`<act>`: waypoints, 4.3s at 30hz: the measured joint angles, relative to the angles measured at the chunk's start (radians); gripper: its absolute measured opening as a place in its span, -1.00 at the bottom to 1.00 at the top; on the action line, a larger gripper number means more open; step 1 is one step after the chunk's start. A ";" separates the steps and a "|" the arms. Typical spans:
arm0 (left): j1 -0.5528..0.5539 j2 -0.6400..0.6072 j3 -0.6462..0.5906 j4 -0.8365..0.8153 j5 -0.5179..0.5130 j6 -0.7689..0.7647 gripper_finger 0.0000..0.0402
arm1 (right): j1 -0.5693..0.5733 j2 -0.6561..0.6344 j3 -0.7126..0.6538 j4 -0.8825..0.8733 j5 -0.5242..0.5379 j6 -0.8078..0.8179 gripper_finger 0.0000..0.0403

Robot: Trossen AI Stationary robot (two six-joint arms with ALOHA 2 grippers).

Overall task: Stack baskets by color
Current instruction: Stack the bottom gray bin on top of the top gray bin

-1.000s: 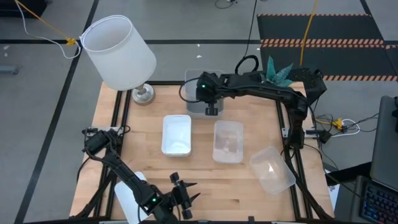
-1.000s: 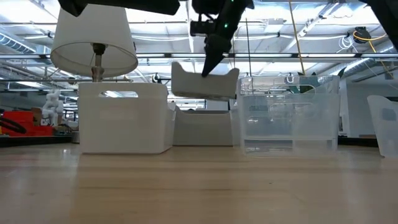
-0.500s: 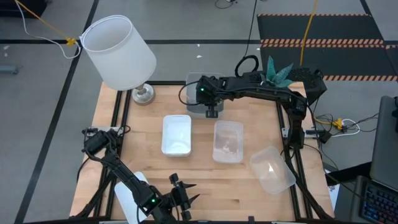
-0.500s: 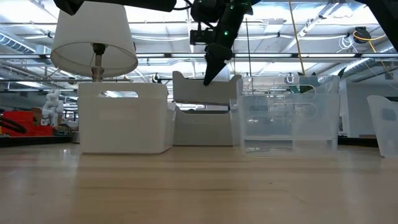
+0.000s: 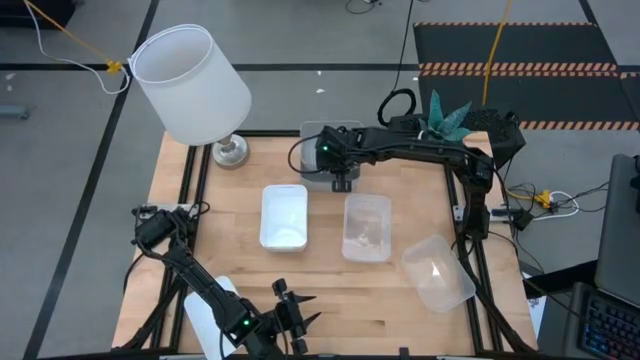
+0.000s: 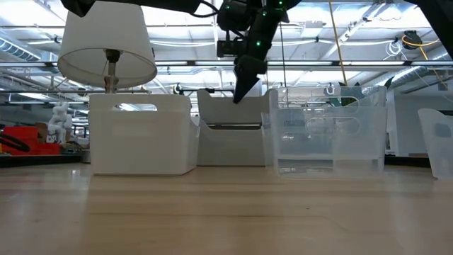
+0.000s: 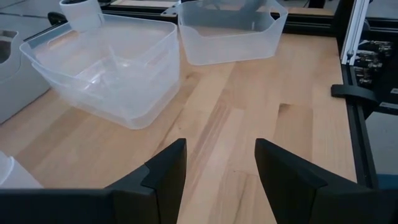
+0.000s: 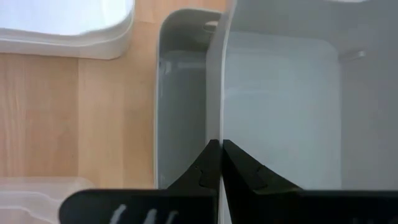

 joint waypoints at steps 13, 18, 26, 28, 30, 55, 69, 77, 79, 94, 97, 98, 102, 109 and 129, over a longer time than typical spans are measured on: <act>0.000 0.000 0.000 0.000 0.000 0.001 -0.05 | 0.035 0.000 0.000 0.025 -0.001 0.003 -1.00; 0.000 0.000 0.000 0.000 0.000 0.000 -0.05 | 0.035 0.000 0.000 0.019 -0.001 0.007 -1.00; 0.000 0.000 0.000 0.000 0.000 0.000 -0.05 | 0.035 0.000 0.000 0.018 -0.015 0.021 -1.00; 0.000 0.000 0.000 0.000 0.000 0.000 -0.05 | 0.034 0.000 0.000 0.017 -0.049 0.023 -1.00; 0.000 0.000 0.000 0.000 0.000 0.000 -0.05 | 0.033 0.000 0.000 0.017 -0.051 0.024 -1.00; 0.000 0.000 0.000 0.000 0.001 0.002 -0.05 | 0.032 -0.002 -0.001 0.002 0.004 0.003 -1.00; -0.001 0.000 0.000 0.001 0.001 0.000 -0.05 | 0.026 -0.004 -0.067 0.061 -0.001 -0.021 -1.00; -0.001 0.000 0.000 0.001 0.001 0.000 -0.05 | 0.025 -0.003 -0.134 0.095 0.000 -0.043 -0.84; -0.001 0.000 0.000 0.001 0.001 0.000 -0.05 | 0.025 -0.003 -0.136 0.101 0.000 -0.047 -0.79; -0.001 0.000 0.000 0.001 0.001 0.011 -0.05 | 0.060 -0.174 -0.137 0.104 0.006 -0.028 -0.17; -0.001 0.000 0.000 0.001 0.001 0.010 -0.05 | 0.088 -0.265 -0.137 0.065 0.009 0.046 -0.10; -0.001 0.000 0.000 0.001 0.001 0.011 -0.05 | 0.100 -0.299 -0.137 0.040 0.010 0.075 -0.09; -0.001 0.000 0.000 0.001 0.001 0.014 -0.05 | 0.160 -0.419 -0.138 -0.059 0.022 0.197 -0.09; -0.001 0.000 0.000 0.008 0.001 0.019 -0.05 | 0.225 -0.611 -0.338 -0.038 0.192 0.241 -0.16; 0.007 0.000 0.000 0.038 0.001 0.036 -0.05 | -0.131 -0.537 -0.847 0.551 -0.025 -0.012 -0.98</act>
